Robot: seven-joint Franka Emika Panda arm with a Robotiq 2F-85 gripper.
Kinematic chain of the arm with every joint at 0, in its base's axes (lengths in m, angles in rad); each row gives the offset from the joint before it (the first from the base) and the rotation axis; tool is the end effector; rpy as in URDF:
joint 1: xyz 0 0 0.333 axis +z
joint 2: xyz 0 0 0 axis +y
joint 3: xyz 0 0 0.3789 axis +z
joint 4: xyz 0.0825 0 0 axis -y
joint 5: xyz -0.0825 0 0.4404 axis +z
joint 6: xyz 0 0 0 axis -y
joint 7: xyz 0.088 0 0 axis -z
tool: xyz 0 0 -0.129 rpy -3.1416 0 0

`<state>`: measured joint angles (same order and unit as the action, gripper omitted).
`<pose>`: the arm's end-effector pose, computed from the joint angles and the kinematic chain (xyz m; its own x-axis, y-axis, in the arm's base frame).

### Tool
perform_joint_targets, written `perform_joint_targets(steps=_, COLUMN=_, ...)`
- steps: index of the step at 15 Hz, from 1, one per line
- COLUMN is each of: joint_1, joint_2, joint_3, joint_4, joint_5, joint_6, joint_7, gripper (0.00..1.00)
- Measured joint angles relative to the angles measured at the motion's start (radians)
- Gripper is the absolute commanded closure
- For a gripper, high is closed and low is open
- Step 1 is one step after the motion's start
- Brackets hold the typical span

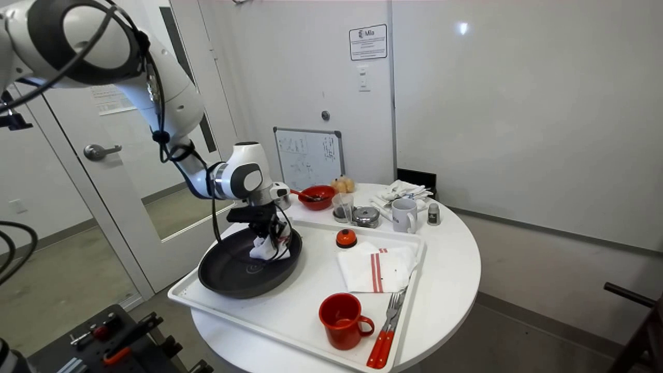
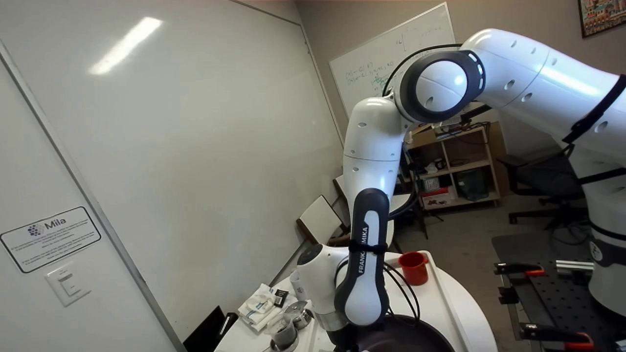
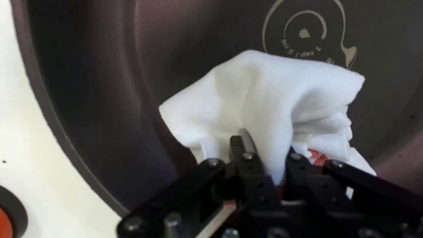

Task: Wipe the pan with a towel

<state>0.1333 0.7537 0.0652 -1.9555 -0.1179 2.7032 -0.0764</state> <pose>0.6527 0.1348 0.0590 0.9344 0.3562 -0.0032 0.3562 -0.9344 0.0049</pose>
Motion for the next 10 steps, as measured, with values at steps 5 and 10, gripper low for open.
perform_joint_targets(steps=5, joint_1=-0.029, joint_2=0.050, joint_3=0.013, joint_4=0.075, joint_5=0.021, joint_6=-0.072, joint_7=0.000, gripper=0.97)
perform_joint_targets(steps=10, joint_1=-0.036, joint_2=0.058, joint_3=0.014, joint_4=0.098, joint_5=0.038, joint_6=-0.109, joint_7=0.001, gripper=0.97)
